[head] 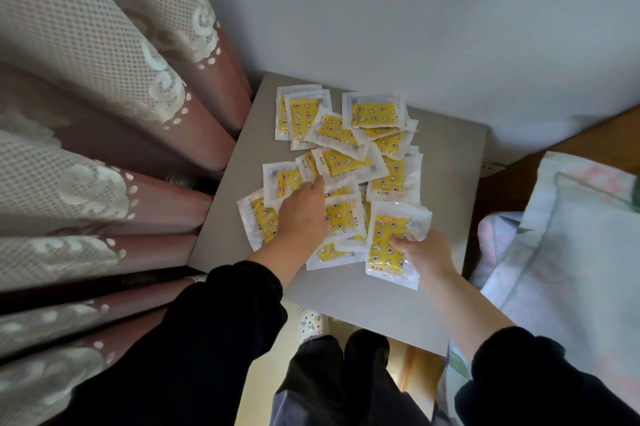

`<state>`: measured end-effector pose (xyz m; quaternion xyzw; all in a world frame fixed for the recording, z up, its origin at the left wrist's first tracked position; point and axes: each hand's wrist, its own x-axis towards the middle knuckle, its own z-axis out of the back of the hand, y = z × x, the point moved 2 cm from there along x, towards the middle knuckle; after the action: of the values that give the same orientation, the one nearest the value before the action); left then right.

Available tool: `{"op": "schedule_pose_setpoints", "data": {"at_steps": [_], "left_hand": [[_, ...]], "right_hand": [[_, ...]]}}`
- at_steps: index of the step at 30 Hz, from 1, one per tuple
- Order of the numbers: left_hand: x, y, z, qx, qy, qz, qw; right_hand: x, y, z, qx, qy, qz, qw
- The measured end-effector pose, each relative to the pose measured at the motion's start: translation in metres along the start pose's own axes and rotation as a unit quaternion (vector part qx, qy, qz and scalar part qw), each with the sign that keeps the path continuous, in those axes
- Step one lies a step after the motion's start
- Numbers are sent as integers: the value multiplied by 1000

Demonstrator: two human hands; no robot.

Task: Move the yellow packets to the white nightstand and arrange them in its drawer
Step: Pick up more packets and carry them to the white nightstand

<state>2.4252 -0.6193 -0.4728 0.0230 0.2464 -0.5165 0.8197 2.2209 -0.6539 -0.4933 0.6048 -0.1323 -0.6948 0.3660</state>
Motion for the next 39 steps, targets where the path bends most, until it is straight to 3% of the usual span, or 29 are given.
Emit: {"op": "schedule_pose_setpoints", "data": {"at_steps": [4, 9, 13, 17, 21, 25, 27, 29, 32, 35, 39], "left_hand": [[-7, 2, -1, -52, 16, 23, 998], [-11, 7, -2, -144, 98, 33, 984], [-15, 12, -4, -251, 91, 61, 962], [-13, 15, -6, -448, 94, 127, 880], [-10, 20, -6, -566, 100, 146, 805], [-7, 27, -6, -650, 101, 198, 727], [-5, 31, -6, -683, 106, 215, 690], [0, 36, -1, -700, 112, 231, 666], [13, 42, 6, -710, 79, 240, 658], [26, 43, 12, -703, 52, 258, 661], [36, 41, 16, -726, 51, 257, 636]], "right_hand": [[-1, -7, 0, -13, -1, -2, 1000], [-7, -3, 4, -14, 1, 3, 1000], [-4, 7, 10, -23, -9, 8, 1000], [4, 30, 20, 28, -54, -10, 998], [22, 66, 27, 43, -78, -12, 996], [33, 96, 14, -20, -29, -6, 999], [38, 115, 1, -97, -6, 44, 994], [42, 138, -13, -254, 11, 145, 956], [52, 171, -31, -477, 20, 265, 838], [71, 205, -45, -572, 24, 294, 765], [97, 227, -60, -640, 40, 274, 716]]}}
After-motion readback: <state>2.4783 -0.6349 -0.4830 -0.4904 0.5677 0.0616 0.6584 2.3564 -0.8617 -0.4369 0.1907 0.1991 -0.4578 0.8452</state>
